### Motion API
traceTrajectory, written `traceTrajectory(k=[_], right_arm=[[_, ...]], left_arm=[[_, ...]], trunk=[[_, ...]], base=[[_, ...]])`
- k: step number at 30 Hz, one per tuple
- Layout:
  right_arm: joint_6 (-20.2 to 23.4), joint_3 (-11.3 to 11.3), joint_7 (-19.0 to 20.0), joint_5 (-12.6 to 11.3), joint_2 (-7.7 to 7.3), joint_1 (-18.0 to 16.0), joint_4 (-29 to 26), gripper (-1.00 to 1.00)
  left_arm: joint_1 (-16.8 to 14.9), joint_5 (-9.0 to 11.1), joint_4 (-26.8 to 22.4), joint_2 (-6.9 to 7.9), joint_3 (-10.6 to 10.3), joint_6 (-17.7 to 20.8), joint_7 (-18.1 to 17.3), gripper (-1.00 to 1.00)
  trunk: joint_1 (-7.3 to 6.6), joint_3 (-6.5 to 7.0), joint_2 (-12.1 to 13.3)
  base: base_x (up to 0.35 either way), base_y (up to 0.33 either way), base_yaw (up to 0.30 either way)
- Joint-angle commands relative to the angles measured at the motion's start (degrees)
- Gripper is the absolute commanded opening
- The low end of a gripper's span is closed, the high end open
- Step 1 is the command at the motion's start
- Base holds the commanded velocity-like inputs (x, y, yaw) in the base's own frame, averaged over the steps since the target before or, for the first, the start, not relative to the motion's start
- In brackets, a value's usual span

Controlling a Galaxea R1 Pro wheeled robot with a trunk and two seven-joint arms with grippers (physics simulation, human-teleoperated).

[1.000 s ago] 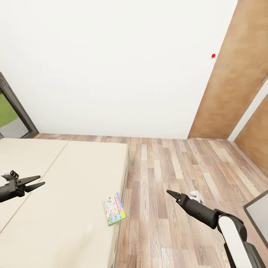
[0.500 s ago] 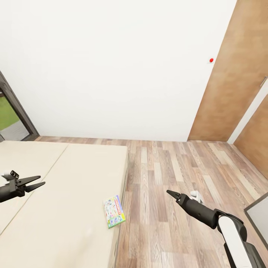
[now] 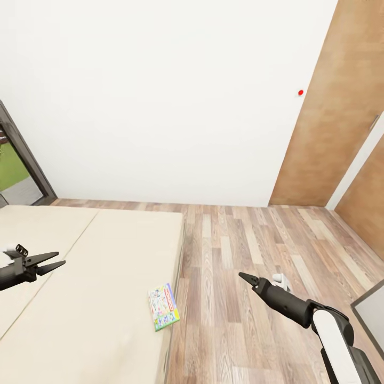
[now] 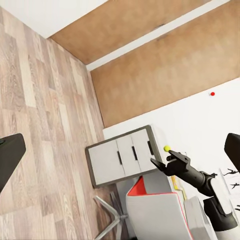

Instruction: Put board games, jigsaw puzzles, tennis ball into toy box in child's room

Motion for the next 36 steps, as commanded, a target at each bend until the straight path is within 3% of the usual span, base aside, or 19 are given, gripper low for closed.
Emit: traceTrajectory(k=[1,36], right_arm=[[0.29,-0.13,0.58,0.53,0.01,-0.05,-0.01,1.00],[0.29,-0.40,0.50,0.34,0.01,-0.05,0.85,1.00]], left_arm=[[-0.05,0.02,0.00,0.01,-0.04,0.61,-0.21,1.00],[-0.05,0.03,0.00,0.01,-0.04,0.62,-0.21,1.00]], trunk=[[0.04,-0.02,-0.11],[0.04,0.55,-0.11]], base=[[0.000,0.000,0.054],[0.000,0.000,0.016]])
